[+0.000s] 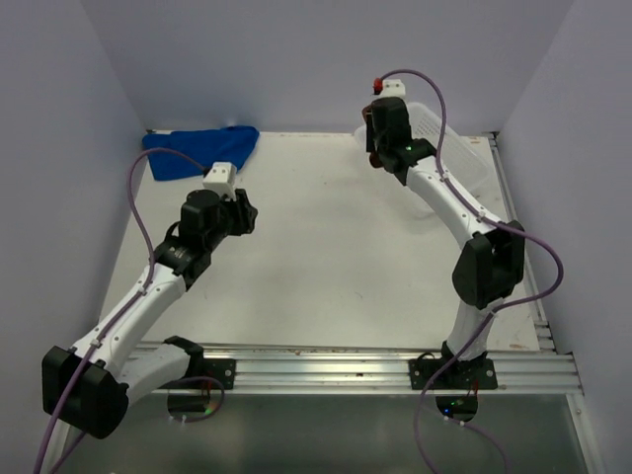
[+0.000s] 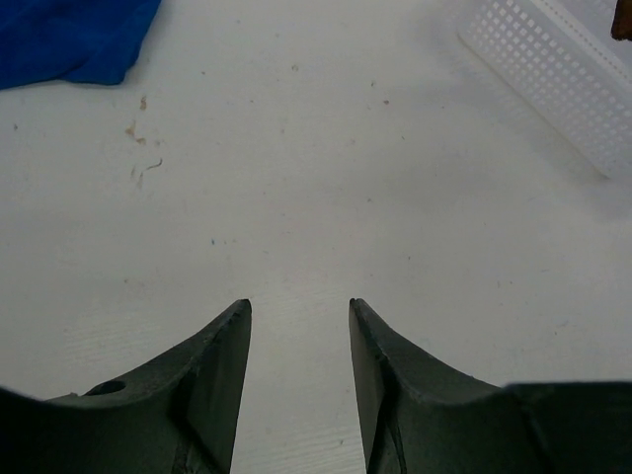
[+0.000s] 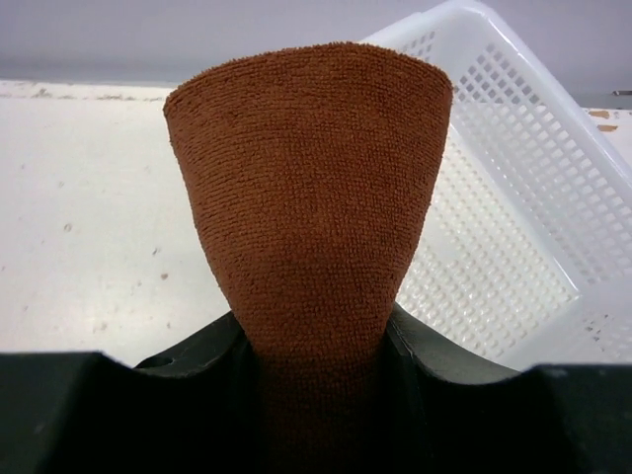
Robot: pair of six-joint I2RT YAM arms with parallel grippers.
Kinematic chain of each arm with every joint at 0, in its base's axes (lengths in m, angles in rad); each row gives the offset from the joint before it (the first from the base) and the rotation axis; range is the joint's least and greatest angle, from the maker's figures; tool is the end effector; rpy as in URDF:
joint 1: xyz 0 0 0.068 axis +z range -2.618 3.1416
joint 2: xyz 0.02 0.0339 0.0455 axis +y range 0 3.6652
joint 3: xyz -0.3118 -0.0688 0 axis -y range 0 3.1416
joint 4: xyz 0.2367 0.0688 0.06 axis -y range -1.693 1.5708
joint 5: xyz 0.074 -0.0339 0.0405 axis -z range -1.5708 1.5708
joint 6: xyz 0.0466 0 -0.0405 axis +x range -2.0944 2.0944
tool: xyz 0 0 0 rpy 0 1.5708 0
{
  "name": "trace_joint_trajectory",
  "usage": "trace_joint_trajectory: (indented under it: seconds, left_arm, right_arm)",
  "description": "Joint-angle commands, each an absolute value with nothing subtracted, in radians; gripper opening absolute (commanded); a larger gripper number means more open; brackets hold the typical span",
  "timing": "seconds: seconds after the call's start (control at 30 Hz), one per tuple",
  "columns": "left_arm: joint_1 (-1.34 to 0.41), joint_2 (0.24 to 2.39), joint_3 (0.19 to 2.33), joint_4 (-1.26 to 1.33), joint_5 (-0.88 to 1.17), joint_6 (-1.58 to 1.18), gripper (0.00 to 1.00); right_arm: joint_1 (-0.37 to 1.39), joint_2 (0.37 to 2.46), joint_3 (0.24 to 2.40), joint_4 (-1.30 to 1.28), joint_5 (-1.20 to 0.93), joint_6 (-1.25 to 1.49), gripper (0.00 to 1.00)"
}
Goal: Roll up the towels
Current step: Place the rolled towel into the container
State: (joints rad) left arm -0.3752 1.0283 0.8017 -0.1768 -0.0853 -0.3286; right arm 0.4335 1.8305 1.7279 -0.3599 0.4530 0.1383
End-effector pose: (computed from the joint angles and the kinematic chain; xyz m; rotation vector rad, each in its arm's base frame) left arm 0.2005 -0.0747 0.3385 -0.0097 1.9917 -0.3735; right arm 0.4128 0.1686 0.3986 -0.0118 1.9847 -0.0915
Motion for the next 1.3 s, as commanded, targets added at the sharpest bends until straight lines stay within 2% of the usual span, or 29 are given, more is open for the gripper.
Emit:
trace_joint_trajectory:
  seconds: [0.0,0.23,0.4,0.63,0.9,1.03,1.27]
  left_arm:
    - [-0.371,1.054,0.813,-0.095,-0.038,-0.298,0.49]
    - [-0.373,1.098,0.81,-0.092,-0.028,-0.296,0.49]
    - [-0.376,1.126,0.816,-0.084,-0.008,-0.296,0.49]
    - [-0.382,1.157,0.821,-0.083,-0.005,-0.295,0.49]
    - [-0.399,1.164,0.825,-0.081,0.018,-0.291,0.49]
    - [-0.403,1.164,0.824,-0.081,0.021,-0.293,0.49]
    - [-0.407,1.16,0.822,-0.081,0.037,-0.295,0.49]
  right_arm:
    - [0.376,1.9,1.813,-0.364,0.451,0.127,0.0]
    - [0.292,1.986,1.813,-0.229,0.489,0.216,0.0]
    - [0.217,2.066,1.838,-0.224,0.465,0.271,0.01]
    - [0.133,2.086,1.721,-0.173,0.402,0.386,0.05]
    - [0.068,2.102,1.618,-0.19,0.342,0.462,0.08]
    - [0.055,2.117,1.626,-0.274,0.379,0.465,0.08]
    - [0.023,2.129,1.603,-0.34,0.365,0.466,0.19]
